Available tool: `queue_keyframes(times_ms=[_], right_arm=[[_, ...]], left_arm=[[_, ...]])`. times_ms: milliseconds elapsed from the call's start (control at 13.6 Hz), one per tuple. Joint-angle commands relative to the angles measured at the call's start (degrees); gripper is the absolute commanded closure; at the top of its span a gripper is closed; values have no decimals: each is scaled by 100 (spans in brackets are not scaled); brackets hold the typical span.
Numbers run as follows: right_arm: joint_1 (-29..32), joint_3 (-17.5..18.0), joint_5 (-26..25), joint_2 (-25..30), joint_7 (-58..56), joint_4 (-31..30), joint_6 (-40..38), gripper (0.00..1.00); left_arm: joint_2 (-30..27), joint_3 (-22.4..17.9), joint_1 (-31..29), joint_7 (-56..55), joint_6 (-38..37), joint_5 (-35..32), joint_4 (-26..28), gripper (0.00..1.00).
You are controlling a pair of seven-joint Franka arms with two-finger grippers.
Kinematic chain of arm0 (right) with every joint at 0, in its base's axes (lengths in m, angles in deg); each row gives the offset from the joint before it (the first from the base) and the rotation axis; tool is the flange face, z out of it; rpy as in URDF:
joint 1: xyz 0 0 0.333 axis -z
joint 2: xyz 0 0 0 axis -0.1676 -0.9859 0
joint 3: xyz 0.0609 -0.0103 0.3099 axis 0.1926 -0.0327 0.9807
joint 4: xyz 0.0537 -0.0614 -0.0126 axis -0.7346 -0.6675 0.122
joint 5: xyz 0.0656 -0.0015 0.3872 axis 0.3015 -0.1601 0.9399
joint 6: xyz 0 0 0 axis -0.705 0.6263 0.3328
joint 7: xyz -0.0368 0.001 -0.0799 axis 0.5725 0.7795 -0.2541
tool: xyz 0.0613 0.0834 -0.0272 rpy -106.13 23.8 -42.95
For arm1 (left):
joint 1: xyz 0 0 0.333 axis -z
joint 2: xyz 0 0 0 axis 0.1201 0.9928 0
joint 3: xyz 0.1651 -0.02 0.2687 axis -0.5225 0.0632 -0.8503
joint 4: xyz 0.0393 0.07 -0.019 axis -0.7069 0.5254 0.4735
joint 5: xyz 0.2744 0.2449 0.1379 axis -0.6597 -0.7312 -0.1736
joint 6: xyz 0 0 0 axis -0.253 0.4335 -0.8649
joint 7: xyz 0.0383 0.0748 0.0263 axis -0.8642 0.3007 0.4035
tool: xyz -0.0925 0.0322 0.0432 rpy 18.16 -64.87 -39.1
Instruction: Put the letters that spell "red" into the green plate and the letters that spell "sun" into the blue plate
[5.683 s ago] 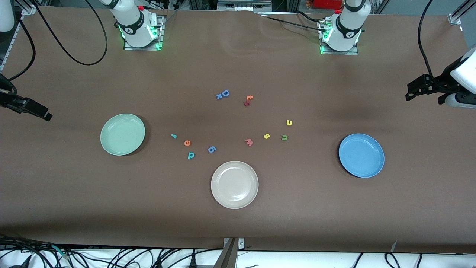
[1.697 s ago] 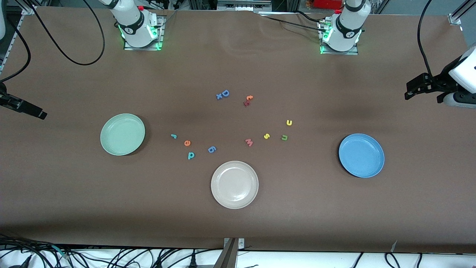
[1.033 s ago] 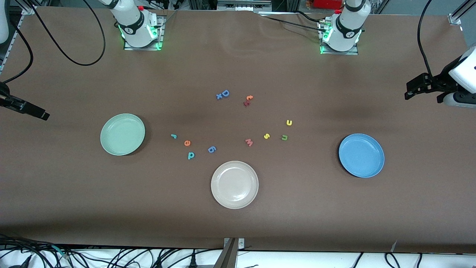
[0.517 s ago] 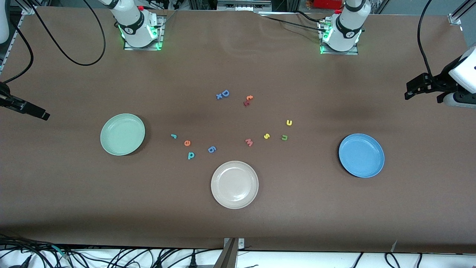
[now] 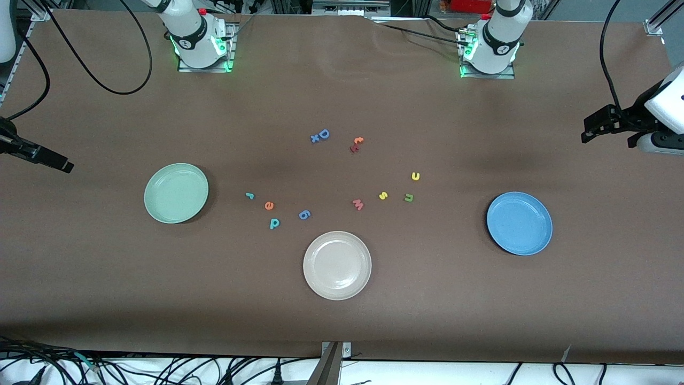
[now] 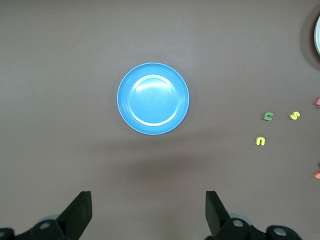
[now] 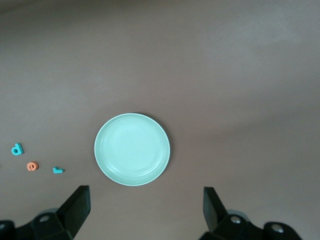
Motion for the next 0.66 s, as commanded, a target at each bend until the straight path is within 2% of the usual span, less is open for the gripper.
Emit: queue_keyframes(times_ms=[0, 148, 590], right_arm=[[-13, 0, 65, 42, 61, -31, 18, 0], [-31, 0, 74, 42, 61, -31, 27, 0], [-821, 0, 118, -213, 948, 13, 439, 0]], left_arm=[[111, -1, -30, 113, -149, 142, -206, 0], [111, -1, 5, 104, -157, 143, -206, 0], [120, -1, 5, 104, -157, 143, -206, 0]])
